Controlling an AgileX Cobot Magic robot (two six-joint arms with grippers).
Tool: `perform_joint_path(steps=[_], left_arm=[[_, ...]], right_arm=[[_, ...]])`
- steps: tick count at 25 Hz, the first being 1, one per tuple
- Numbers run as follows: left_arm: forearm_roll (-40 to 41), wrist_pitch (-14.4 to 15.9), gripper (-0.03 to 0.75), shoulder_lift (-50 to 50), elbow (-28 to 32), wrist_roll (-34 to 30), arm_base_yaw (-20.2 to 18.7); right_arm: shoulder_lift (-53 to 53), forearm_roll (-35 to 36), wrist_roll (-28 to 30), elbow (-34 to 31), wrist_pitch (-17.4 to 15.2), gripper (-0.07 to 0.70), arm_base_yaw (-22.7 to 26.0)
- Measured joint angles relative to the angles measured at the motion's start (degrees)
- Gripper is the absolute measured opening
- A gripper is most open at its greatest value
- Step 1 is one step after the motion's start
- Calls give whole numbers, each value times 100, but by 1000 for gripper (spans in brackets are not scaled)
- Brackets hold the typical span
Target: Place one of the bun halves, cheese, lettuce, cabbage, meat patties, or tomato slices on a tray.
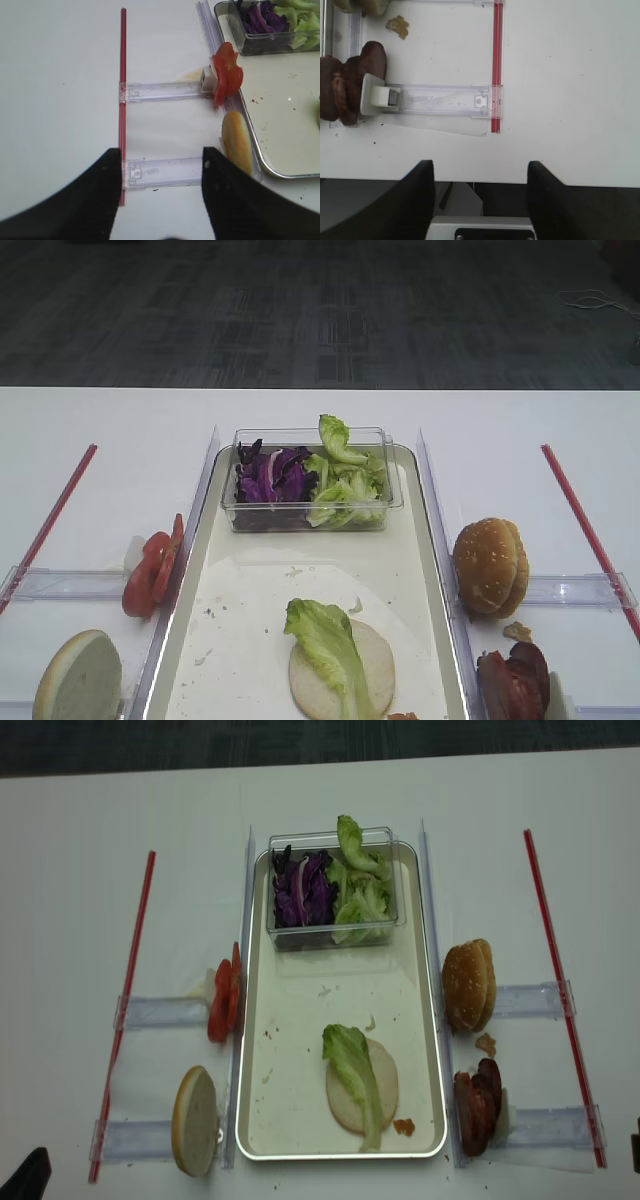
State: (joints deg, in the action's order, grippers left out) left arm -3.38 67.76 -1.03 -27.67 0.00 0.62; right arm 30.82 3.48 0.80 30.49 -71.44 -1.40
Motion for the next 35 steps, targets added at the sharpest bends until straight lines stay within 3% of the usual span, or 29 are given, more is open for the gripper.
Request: perform_joint_path(steps=[5, 16, 30, 35], left_arm=[[0, 0, 349, 0, 0, 0, 0], [0, 0, 349, 0, 0, 0, 0], [0, 0, 349, 0, 0, 0, 0], [0, 0, 349, 0, 0, 0, 0]], right_arm=[[-418, -13, 0, -121, 90, 430, 0], [-646, -17, 90, -366, 605, 428, 0], [-658, -6, 136, -366, 626, 428, 0], [-1102, 2, 136, -366, 626, 428, 0]])
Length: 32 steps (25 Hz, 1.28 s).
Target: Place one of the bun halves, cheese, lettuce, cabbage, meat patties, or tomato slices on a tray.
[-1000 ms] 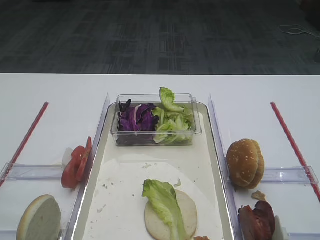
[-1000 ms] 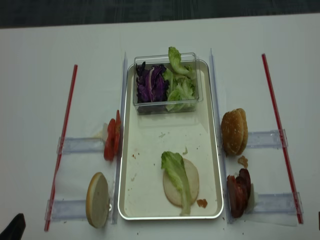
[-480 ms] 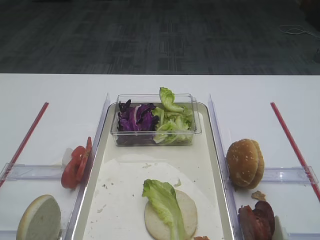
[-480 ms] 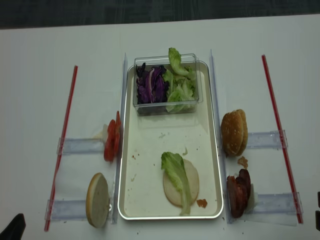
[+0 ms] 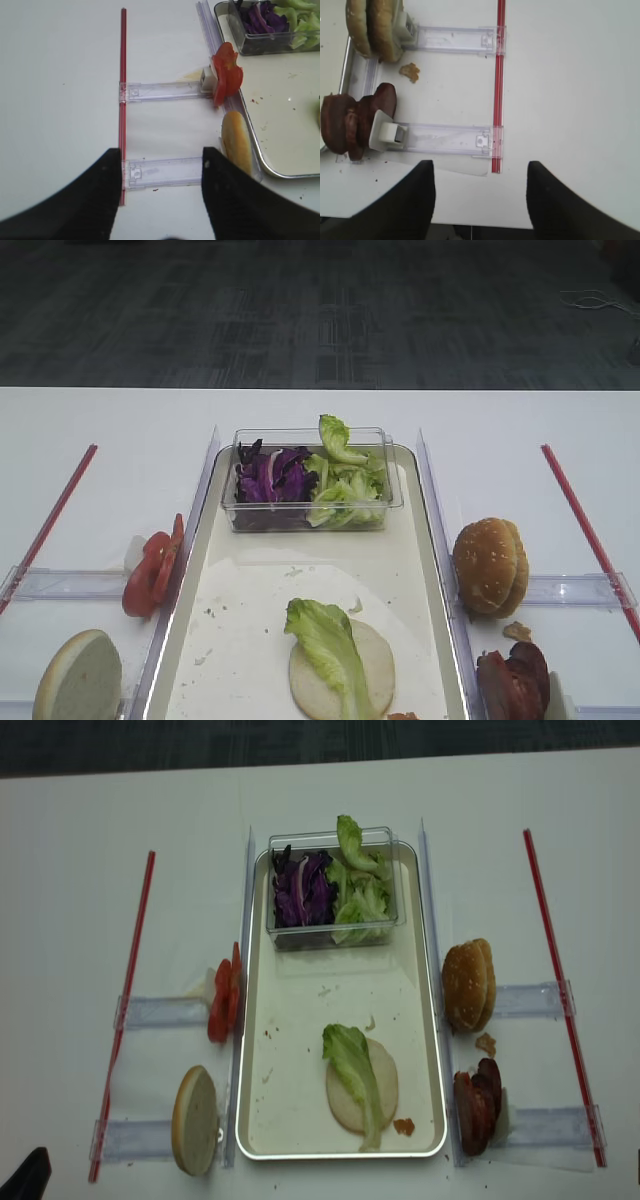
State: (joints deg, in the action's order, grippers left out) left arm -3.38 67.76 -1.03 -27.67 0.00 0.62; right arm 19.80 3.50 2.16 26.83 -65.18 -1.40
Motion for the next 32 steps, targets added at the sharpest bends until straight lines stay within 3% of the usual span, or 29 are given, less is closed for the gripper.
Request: perform_joint_path(steps=[14, 32], left_arm=[[0, 0, 349, 0, 0, 0, 0], [4, 0, 349, 0, 0, 0, 0]], right_arm=[[-1975, 0, 37, 0, -49, 428, 0], [-2072, 40, 111, 0, -82, 428, 0]])
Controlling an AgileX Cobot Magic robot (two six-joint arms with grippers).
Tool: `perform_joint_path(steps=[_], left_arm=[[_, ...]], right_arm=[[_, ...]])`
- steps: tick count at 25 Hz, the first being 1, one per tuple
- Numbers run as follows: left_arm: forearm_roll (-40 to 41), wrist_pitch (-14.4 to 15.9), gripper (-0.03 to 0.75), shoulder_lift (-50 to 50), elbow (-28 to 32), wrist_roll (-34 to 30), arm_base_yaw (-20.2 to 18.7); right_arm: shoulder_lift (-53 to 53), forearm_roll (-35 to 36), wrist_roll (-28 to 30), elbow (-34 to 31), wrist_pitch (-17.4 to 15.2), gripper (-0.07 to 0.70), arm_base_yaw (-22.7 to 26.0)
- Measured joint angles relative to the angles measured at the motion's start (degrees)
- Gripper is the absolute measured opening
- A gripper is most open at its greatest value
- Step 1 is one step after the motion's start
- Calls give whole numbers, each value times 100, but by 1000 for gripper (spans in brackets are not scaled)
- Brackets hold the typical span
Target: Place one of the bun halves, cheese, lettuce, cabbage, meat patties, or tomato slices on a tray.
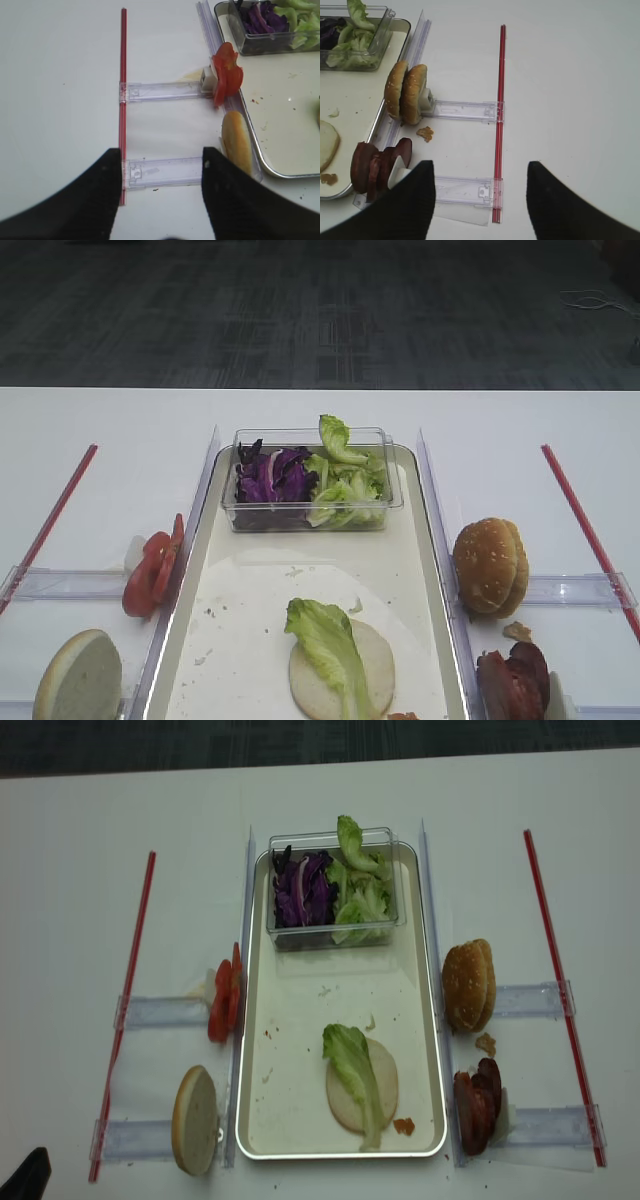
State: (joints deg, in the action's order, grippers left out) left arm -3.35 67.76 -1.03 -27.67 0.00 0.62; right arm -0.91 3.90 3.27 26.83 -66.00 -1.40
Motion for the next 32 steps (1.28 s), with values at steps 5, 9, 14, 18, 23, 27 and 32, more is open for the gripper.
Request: perform_joint_path(steps=[5, 9, 14, 18, 23, 27, 32], left_arm=[[0, 0, 349, 0, 0, 0, 0], [0, 0, 349, 0, 0, 0, 0], [0, 0, 349, 0, 0, 0, 0], [0, 0, 349, 0, 0, 0, 0], [0, 0, 349, 0, 0, 0, 0], [0, 0, 349, 0, 0, 0, 0], [0, 0, 349, 0, 0, 0, 0]], right_arm=[[0, 0, 0, 0, 0, 428, 0], [0, 0, 0, 0, 0, 428, 0], [0, 0, 0, 0, 0, 428, 0], [0, 0, 0, 0, 0, 428, 0], [0, 0, 0, 0, 0, 428, 0], [0, 0, 0, 0, 0, 428, 0], [0, 0, 0, 0, 0, 428, 0]])
